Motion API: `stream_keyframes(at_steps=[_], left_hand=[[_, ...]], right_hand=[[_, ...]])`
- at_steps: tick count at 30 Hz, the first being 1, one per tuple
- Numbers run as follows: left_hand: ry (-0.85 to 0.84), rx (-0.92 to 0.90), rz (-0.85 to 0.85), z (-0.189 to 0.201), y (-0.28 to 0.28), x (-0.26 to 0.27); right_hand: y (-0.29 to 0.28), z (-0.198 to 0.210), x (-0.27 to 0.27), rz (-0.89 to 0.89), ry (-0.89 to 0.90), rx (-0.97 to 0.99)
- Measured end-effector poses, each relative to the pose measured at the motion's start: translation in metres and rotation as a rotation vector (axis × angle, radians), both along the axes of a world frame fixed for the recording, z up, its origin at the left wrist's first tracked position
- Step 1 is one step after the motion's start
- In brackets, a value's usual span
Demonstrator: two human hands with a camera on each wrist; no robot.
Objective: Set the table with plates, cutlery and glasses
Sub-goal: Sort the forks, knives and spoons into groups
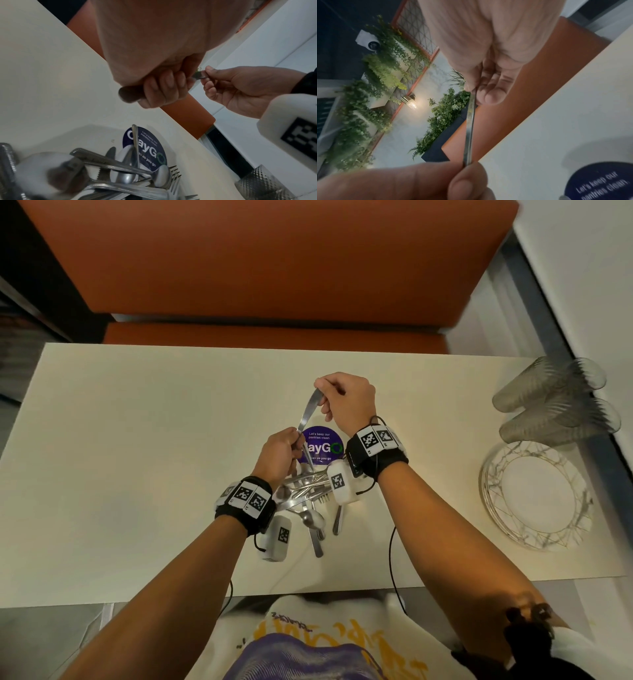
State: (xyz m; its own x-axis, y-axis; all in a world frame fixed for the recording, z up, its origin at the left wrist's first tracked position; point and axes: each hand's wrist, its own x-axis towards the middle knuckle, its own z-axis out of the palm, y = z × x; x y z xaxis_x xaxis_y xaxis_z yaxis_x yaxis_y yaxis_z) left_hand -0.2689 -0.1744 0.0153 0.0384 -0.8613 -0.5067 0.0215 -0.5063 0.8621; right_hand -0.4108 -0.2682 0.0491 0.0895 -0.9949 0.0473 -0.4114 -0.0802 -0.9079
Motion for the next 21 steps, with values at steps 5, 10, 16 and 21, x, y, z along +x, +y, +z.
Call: stream_keyframes(at_steps=[5, 10, 16, 21], left_hand=[[-0.047, 0.068, 0.055, -0.016, 0.011, 0.018], [-0.024, 0.132, 0.128, -0.031, 0.033, 0.038], [-0.006, 0.168, 0.198, -0.044, 0.053, 0.051], [-0.047, 0.184, 0.186, -0.057, 0.062, 0.062]], right_hand=[[0.019, -0.028, 0.008, 0.032, 0.087, 0.121], [0.066, -0.071, 0.010, 0.432, 0.414, 0.256], [0.102, -0.100, 0.022, 0.726, 0.861, 0.178], [0.113, -0.108, 0.027, 0.730, 0.950, -0.005]])
